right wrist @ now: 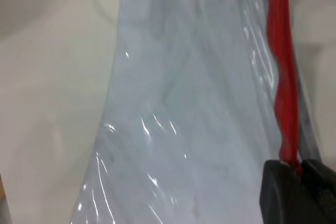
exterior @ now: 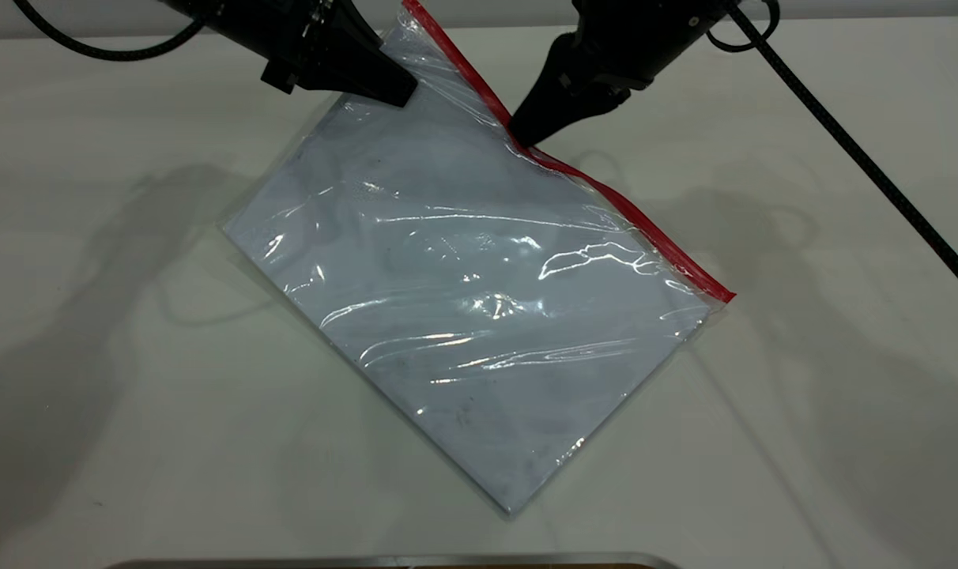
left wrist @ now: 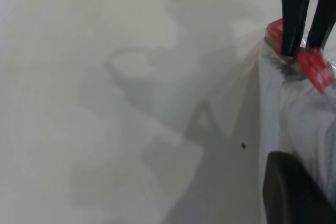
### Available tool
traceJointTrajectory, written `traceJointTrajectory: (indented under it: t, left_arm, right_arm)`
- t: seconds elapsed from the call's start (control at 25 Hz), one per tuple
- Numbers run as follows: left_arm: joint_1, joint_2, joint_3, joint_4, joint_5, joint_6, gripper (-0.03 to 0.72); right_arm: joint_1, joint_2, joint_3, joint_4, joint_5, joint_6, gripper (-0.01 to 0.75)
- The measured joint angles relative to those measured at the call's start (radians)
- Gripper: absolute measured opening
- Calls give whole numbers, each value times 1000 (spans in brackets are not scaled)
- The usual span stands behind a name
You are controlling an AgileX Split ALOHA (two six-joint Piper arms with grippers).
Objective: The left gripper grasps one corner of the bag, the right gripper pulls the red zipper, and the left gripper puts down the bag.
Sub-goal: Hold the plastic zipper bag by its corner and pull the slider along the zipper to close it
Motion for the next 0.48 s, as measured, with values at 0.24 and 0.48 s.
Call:
traceJointTrajectory:
  t: [0.24, 0.48]
  left_arm:
    - [3, 0, 0, 0, 0, -5, 51]
    - [9, 0, 0, 0, 4, -10, 51]
  right_arm:
    - [0, 0, 0, -81, -4, 45, 43]
    - [0, 0, 0, -213, -7, 118, 45]
